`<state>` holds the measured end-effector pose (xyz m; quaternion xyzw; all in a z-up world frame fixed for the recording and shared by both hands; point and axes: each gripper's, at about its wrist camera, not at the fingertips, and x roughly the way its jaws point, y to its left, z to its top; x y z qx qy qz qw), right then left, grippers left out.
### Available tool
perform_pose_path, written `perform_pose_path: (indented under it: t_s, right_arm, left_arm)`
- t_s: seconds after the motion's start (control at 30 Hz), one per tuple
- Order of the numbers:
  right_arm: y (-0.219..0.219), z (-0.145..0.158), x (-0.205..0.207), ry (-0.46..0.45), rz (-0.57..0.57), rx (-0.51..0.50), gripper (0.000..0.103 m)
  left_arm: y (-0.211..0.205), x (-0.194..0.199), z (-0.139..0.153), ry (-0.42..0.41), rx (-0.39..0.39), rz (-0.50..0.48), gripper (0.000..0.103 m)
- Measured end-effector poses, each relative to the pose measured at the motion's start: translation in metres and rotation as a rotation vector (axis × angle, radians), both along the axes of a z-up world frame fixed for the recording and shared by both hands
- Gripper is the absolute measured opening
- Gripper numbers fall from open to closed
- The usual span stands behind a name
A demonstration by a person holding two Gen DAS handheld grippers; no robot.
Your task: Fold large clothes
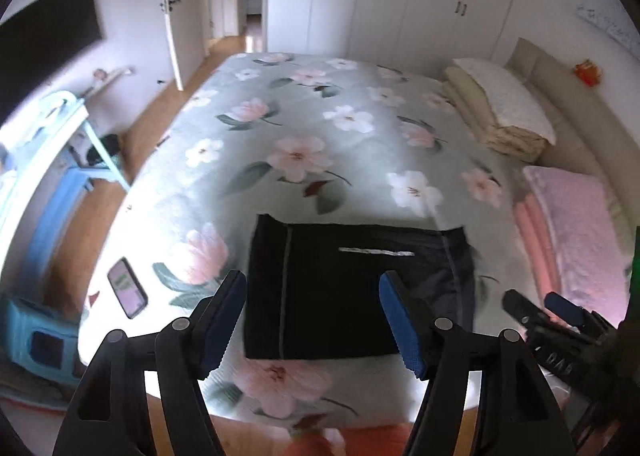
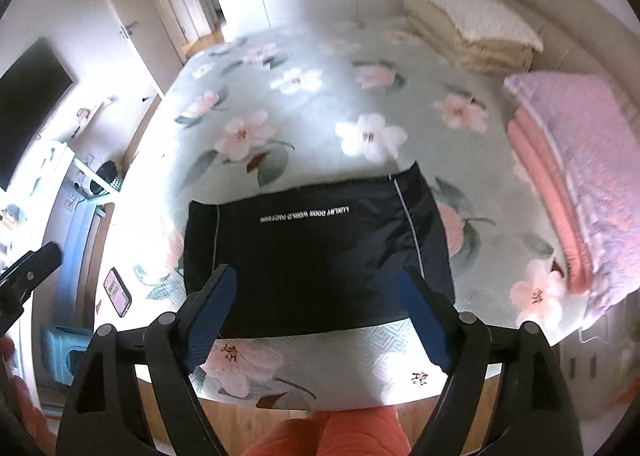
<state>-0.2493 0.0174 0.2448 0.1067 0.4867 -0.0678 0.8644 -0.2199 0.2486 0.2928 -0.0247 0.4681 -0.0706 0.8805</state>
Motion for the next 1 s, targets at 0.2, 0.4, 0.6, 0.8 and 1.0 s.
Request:
perform_pose_path:
  t_s: [0.2, 0.4, 0.6, 0.8, 1.0]
  right_arm:
    - [0.021, 0.030, -0.021, -0.052, 0.006, -0.091, 0.086]
    - [0.030, 0.046, -0.035, -0.083, -0.008, -0.173, 0.087]
    - [0.028, 0.053, -0.041, -0.107, -0.006, -0.152, 0.090]
    - [0.027, 0.047, -0.039, -0.094, 0.009, -0.135, 0.090]
    - [0.030, 0.034, -0.031, -0.054, 0.020, -0.126, 0.090]
  left_arm:
    - [-0.015, -0.011, 0.009, -0.032, 0.019, -0.022, 0.071]
    - [-0.021, -0.022, 0.020, -0.063, 0.071, -0.013, 0.071]
    - [-0.030, -0.033, 0.029, -0.097, 0.133, 0.005, 0.071]
    - [-0.035, -0.030, 0.023, -0.076, 0.179, 0.028, 0.073]
    - [-0.035, -0.022, 0.006, -0.026, 0.205, 0.029, 0.073]
